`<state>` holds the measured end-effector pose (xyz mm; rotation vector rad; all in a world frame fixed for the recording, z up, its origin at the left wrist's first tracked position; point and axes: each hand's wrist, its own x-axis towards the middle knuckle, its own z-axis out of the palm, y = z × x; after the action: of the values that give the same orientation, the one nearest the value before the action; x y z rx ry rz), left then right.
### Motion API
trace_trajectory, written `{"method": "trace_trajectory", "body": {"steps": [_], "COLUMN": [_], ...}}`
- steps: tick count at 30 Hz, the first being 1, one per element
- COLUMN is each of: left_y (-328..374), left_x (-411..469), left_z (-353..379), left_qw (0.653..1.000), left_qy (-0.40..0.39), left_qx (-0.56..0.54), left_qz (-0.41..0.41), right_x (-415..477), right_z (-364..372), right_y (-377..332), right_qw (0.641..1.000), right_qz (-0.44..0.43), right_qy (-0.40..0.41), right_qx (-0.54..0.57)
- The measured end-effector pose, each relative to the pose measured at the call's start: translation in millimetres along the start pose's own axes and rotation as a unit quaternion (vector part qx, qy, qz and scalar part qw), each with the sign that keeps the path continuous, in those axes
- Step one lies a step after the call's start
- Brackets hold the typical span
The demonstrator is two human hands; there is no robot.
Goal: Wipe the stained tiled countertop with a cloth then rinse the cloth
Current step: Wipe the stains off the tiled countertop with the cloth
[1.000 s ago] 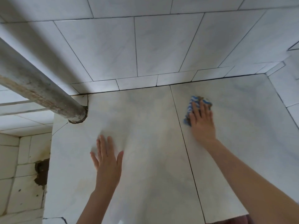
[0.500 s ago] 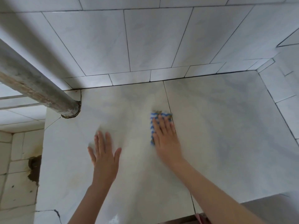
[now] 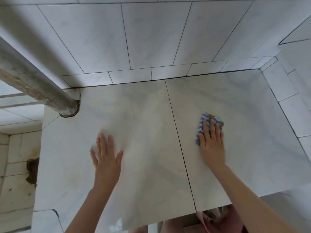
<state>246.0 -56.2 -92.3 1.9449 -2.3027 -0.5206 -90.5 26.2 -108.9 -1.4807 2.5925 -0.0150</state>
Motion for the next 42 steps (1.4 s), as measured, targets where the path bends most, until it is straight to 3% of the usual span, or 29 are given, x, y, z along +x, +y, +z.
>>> {"method": "trace_trajectory", "body": {"steps": [4,10,14,16,23,27,35,39,42], "left_y": [3.3,4.5,7.0,11.0,30.4,32.6,40.2,45.6,51.7], "left_x": [-19.1,-26.9,-37.4,-46.1,-67.6,-68.3,-71.6,-75.6,-78.3], "left_z": [-0.2,1.2,3.3,5.1,16.3,19.2,14.0,12.8,12.4], "left_qw": [1.000,1.000,0.999,0.999,0.998,0.999,0.998,0.997,0.996], "left_qy": [-0.015,-0.022,-0.030,-0.037,-0.055,-0.048,-0.060,-0.079,-0.090], "left_qx": [-0.009,-0.011,-0.007,-0.004,-0.006,0.007,-0.004,-0.004,-0.002], "left_qz": [0.012,0.017,0.025,0.028,0.021,0.013,0.003,-0.001,-0.006], "right_x": [-32.4,-126.0,-148.4,-139.1,-105.3,-119.7,-182.8,-185.3,-180.5], "right_z": [7.5,12.0,15.6,15.9,2.0,2.3,10.6,7.4,4.9], "right_y": [-37.5,-136.9,-130.9,-105.8,36.0,34.0,-89.0,-75.0,-41.6], "right_qw": [1.000,0.979,0.965,0.969,0.999,0.997,0.987,0.980,0.984], "right_qz": [-0.005,-0.183,-0.255,-0.243,-0.030,0.073,-0.134,-0.191,-0.168], "right_qy": [-0.004,-0.004,-0.013,-0.011,-0.010,0.001,-0.042,-0.043,-0.029], "right_qx": [0.010,0.087,0.057,0.040,-0.003,0.004,0.079,0.044,0.042]}}
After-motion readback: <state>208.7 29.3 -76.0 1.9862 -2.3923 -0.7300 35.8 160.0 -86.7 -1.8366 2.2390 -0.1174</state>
